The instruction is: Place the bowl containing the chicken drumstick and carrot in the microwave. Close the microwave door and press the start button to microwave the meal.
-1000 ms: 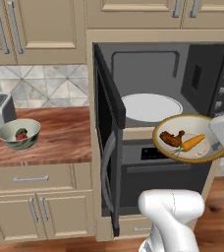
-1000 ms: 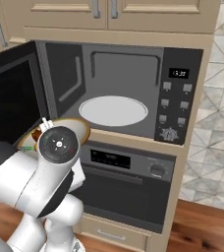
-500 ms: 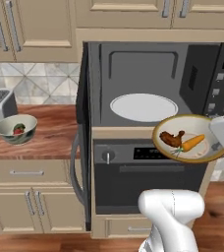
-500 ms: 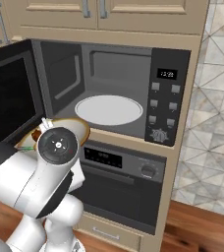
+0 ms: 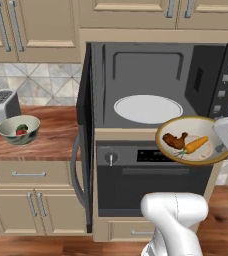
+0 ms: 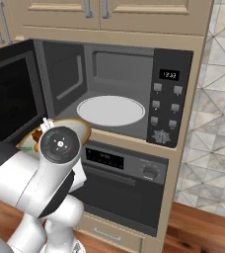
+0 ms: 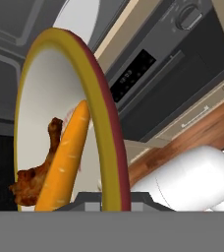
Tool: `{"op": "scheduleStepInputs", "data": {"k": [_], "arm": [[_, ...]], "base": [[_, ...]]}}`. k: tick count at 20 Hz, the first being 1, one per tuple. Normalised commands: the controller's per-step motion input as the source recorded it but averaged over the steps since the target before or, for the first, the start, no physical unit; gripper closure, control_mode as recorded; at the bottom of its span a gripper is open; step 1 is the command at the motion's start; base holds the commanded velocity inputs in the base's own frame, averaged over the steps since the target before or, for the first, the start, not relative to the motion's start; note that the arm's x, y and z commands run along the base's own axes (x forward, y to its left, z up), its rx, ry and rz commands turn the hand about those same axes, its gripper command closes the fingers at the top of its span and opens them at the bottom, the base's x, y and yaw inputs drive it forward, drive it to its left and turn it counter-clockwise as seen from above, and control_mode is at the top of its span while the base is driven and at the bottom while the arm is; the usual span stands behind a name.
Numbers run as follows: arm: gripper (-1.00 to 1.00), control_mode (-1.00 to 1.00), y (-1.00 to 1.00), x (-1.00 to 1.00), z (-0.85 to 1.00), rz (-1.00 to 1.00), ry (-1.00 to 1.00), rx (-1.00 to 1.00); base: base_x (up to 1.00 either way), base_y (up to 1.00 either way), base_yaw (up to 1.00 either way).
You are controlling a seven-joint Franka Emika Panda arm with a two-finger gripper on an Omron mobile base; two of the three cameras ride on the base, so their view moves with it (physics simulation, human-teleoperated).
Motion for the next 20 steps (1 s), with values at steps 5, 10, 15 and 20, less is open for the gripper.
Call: {"op": "scheduleStepInputs", "data": {"k": [5, 10, 15, 20], "arm": [[1.00, -1.00, 0.00, 0.00, 0.00, 0.00, 0.00, 0.00], [1.00, -1.00, 0.00, 0.10, 0.00, 0.00, 0.00, 0.00], [1.00, -1.00, 0.00, 0.46, 0.00, -0.03, 0.00, 0.03], [1.00, -1.00, 0.01, 0.61, 0.00, -0.10, -0.01, 0.04]], "base": [[0.00, 0.00, 0.00], [0.00, 0.00, 0.00], [0.00, 0.00, 0.00], [0.00, 0.00, 0.00]]}}
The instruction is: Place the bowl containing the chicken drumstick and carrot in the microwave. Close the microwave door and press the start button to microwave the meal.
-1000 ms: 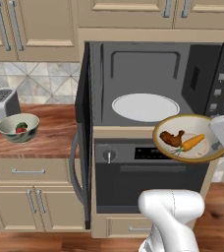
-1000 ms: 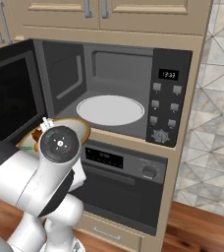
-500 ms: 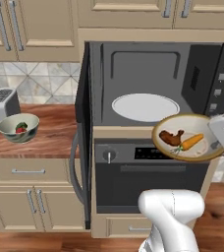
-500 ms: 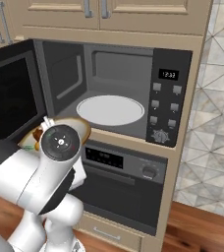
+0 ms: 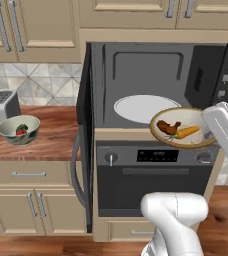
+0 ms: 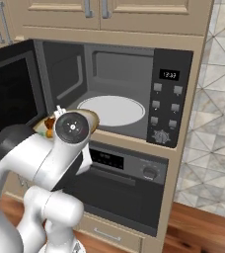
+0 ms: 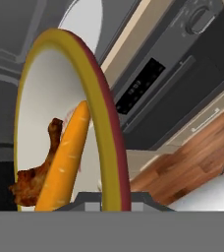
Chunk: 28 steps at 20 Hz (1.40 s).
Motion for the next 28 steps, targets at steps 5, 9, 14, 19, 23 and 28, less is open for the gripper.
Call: {"op": "scheduleStepInputs", "data": {"k": [5, 9, 14, 19, 23, 28], "arm": [[1.00, -1.00, 0.02, 0.71, 0.00, -0.16, -0.02, 0.03], [1.00, -1.00, 0.08, 0.79, 0.00, -0.15, 0.00, 0.02], [1.00, -1.00, 0.18, 0.89, 0.00, -0.16, 0.00, 0.00], [1.00, -1.00, -0.01, 0.62, -0.07, -0.08, 0.00, 0.03], [1.00, -1.00, -0.09, 0.44, -0.18, -0.01, 0.01, 0.08], [1.00, -1.00, -0.10, 0.38, -0.15, 0.00, 0.06, 0.08]], "base": [[0.00, 0.00, 0.00], [0.00, 0.00, 0.00], [0.00, 0.00, 0.00], [0.00, 0.00, 0.00], [0.00, 0.00, 0.00], [0.00, 0.00, 0.00]]}}
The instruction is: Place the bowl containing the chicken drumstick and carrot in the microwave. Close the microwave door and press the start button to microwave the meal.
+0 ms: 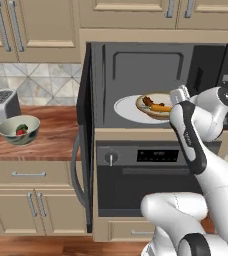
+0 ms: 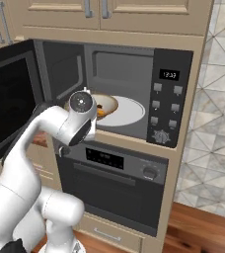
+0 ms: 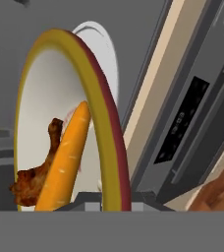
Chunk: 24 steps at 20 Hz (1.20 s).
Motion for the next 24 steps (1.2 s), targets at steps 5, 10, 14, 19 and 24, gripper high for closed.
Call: {"op": "scheduleStepInputs", "data": {"k": [5, 10, 14, 19, 24], "arm": [[1.00, -1.00, -0.07, 0.34, -0.30, 0.00, 0.06, 0.01], [1.00, -1.00, 0.00, 0.37, -0.39, 0.00, 0.04, 0.00], [1.00, -1.00, -0.08, 0.38, -0.21, 0.00, 0.02, 0.00], [1.00, -1.00, -0.27, 0.30, 0.00, -0.01, 0.00, 0.00], [1.00, -1.00, -0.10, 0.28, 0.00, 0.00, 0.00, 0.00]], "base": [[0.00, 0.00, 0.00], [0.00, 0.00, 0.00], [0.00, 0.00, 0.00], [0.00, 0.00, 0.00], [0.00, 0.00, 0.00]]}}
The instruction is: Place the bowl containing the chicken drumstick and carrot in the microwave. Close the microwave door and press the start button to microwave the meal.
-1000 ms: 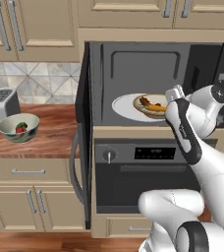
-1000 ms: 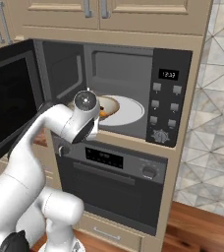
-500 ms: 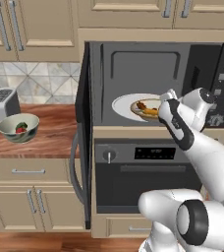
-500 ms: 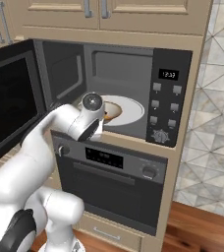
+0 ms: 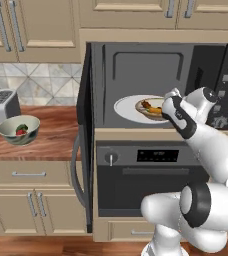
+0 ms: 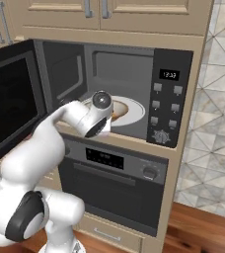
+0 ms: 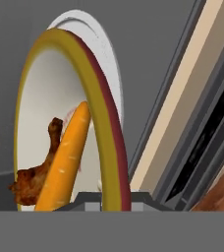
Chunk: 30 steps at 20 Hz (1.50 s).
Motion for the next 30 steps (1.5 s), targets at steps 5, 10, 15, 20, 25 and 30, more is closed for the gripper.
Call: {"op": "scheduleStepInputs", "data": {"k": [5, 10, 15, 20, 25, 30], "arm": [[1.00, -1.00, 0.00, 0.42, -0.01, 0.00, 0.01, 0.00], [1.00, -1.00, 0.00, 0.55, -0.24, 0.00, 0.06, 0.00], [1.00, -1.00, 0.00, 0.62, -0.37, 0.00, 0.10, 0.00], [-1.00, -1.00, 0.00, 0.38, -0.12, 0.00, 0.05, 0.00], [-1.00, -1.00, 0.00, -0.42, 0.15, 0.01, -0.02, -0.01], [-1.00, -1.00, 0.03, -0.91, 0.26, 0.07, -0.14, -0.09]], "base": [[0.00, 0.00, 0.00], [0.00, 0.00, 0.00], [0.00, 0.00, 0.00], [0.00, 0.00, 0.00], [0.00, 0.00, 0.00], [0.00, 0.00, 0.00]]}}
